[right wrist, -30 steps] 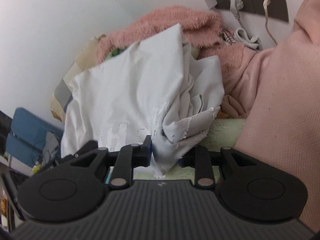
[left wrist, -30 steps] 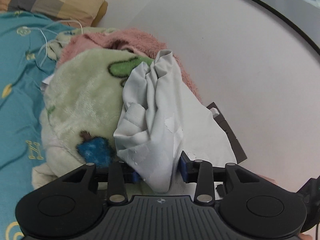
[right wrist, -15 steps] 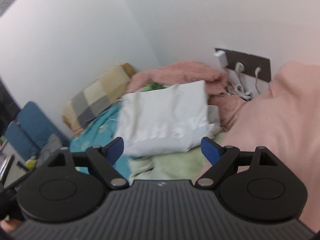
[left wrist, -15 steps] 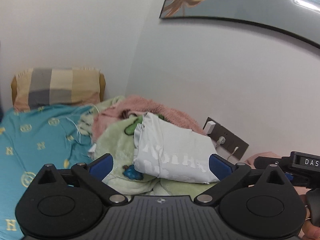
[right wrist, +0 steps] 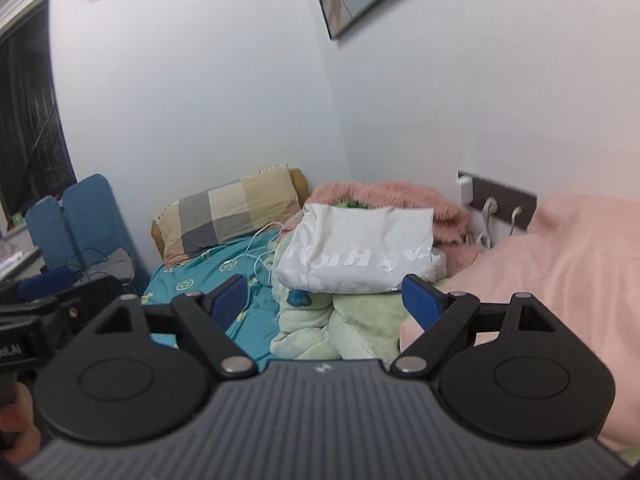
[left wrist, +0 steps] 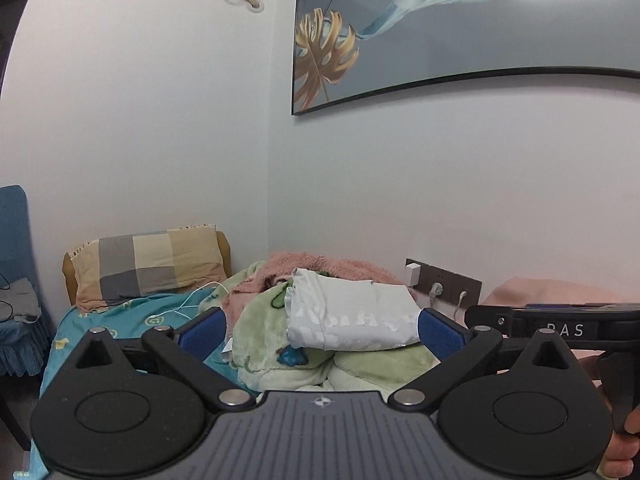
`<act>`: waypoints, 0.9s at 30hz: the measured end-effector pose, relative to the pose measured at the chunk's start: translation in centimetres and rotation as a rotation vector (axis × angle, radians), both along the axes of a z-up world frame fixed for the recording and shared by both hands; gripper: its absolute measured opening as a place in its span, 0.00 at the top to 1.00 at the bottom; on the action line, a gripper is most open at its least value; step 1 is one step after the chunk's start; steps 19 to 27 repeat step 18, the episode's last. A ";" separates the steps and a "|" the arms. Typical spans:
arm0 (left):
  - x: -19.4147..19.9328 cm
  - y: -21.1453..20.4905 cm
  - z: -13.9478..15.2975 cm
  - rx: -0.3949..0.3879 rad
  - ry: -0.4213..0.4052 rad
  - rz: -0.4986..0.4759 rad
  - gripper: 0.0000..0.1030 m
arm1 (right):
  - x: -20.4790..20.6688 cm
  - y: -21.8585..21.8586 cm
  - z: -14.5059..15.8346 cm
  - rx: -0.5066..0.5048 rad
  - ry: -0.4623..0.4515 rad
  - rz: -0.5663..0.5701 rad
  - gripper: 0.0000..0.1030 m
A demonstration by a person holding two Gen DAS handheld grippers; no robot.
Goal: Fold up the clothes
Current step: 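Release the shirt on the blankets and pull both grippers back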
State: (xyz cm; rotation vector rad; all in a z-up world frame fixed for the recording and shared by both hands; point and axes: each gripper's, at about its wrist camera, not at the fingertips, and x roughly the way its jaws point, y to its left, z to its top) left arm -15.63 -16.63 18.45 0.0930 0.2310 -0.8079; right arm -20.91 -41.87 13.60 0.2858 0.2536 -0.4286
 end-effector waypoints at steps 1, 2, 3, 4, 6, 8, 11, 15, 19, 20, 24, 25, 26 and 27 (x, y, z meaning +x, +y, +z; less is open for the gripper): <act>-0.3 0.4 -0.3 -0.009 0.007 0.003 0.00 | -0.2 0.6 -0.1 -0.023 -0.004 -0.004 0.17; -0.6 0.7 -0.6 -0.020 0.012 0.005 0.00 | -0.4 1.2 -0.3 -0.041 -0.007 -0.009 0.17; -0.9 1.1 -0.9 -0.030 0.016 0.009 0.00 | -0.6 1.8 -0.5 -0.060 -0.011 -0.014 0.17; -1.2 1.5 -1.2 -0.037 0.015 0.014 0.00 | -0.7 2.4 -0.7 -0.078 -0.015 -0.018 0.17; -1.4 2.1 -1.8 -0.045 0.012 0.026 0.00 | -1.1 3.6 -1.0 -0.115 -0.022 -0.028 0.17; -1.4 2.5 -2.1 -0.036 0.003 0.035 0.00 | -1.1 4.2 -1.2 -0.129 -0.023 -0.036 0.17; -1.1 3.2 -2.4 -0.036 -0.004 0.041 0.00 | -1.1 4.7 -1.3 -0.138 -0.023 -0.047 0.17; -0.5 3.8 -2.8 -0.043 0.010 0.053 0.00 | -1.0 5.3 -1.5 -0.150 -0.022 -0.063 0.17; -0.1 4.0 -3.1 -0.042 0.025 0.057 0.00 | -0.9 5.7 -1.7 -0.151 -0.015 -0.067 0.17; -0.1 4.0 -3.1 -0.042 0.025 0.057 0.00 | -0.9 5.7 -1.7 -0.151 -0.015 -0.067 0.17; -0.1 4.0 -3.1 -0.042 0.025 0.057 0.00 | -0.9 5.7 -1.7 -0.151 -0.015 -0.067 0.17; -0.1 4.0 -3.1 -0.042 0.025 0.057 0.00 | -0.9 5.7 -1.7 -0.151 -0.015 -0.067 0.17; -0.1 4.0 -3.1 -0.042 0.025 0.057 0.00 | -0.9 5.7 -1.7 -0.151 -0.015 -0.067 0.17; -0.1 4.0 -3.1 -0.042 0.025 0.057 0.00 | -0.9 5.7 -1.7 -0.151 -0.015 -0.067 0.17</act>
